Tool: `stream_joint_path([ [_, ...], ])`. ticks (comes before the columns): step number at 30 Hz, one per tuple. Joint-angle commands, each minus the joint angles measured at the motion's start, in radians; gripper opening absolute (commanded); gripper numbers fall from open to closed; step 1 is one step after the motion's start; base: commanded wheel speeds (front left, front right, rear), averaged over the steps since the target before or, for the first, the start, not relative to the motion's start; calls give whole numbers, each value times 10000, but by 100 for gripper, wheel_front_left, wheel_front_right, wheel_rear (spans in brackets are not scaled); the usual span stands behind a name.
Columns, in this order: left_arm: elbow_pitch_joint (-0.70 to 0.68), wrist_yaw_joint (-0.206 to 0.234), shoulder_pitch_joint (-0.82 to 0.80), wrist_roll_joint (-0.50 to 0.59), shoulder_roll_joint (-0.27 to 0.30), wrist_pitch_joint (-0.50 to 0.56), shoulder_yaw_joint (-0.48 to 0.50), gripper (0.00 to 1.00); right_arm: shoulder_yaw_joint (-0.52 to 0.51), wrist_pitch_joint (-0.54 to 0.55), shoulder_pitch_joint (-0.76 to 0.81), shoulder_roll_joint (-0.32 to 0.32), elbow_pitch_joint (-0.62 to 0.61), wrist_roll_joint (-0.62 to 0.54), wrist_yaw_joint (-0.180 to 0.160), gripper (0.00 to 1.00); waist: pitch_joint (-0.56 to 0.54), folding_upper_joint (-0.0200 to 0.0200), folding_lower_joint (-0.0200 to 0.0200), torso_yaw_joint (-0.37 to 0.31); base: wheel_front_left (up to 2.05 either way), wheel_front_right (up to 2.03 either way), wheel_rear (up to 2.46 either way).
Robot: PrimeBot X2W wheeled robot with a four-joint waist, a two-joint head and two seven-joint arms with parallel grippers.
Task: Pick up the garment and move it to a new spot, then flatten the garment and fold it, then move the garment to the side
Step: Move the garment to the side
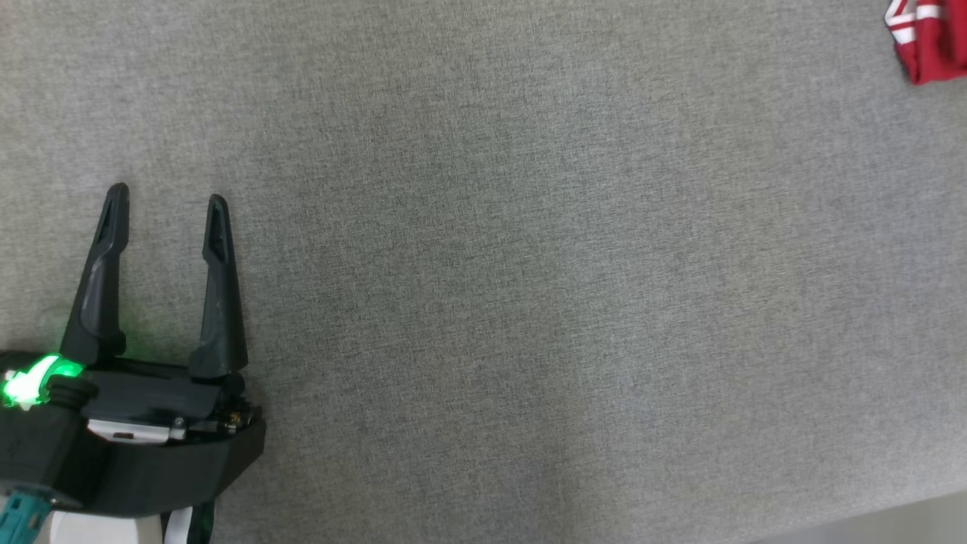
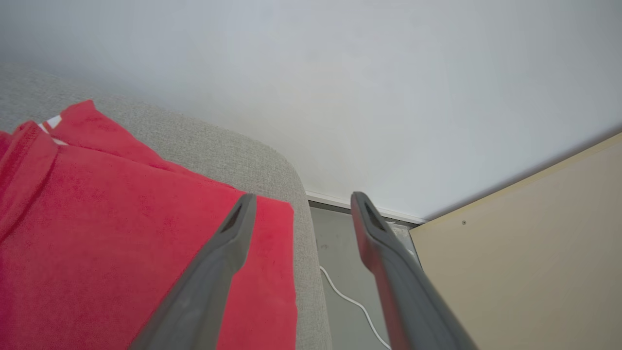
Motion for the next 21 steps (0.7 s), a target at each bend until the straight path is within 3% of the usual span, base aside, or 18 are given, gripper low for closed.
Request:
stream_joint_path([
  [1, 500, -57, 198, -134, -93, 106, -86, 100, -12, -88, -55, 63, 13, -71, -27, 100, -87, 1, 1, 26, 0, 0, 0],
  [8, 981, -28, 511, -320, -111, 101, 398, 100, -162, -1206, 404, 719, -87, -233, -27, 100, -984, 1, 1, 58, 0, 0, 0],
  [21, 1859, -4, 1579, -771, -295, 57, 1244, 100, -233, -3048, 2973, 2718, -1456, 65, -28, 100, -3815, 1, 1, 512, 0, 0, 0],
])
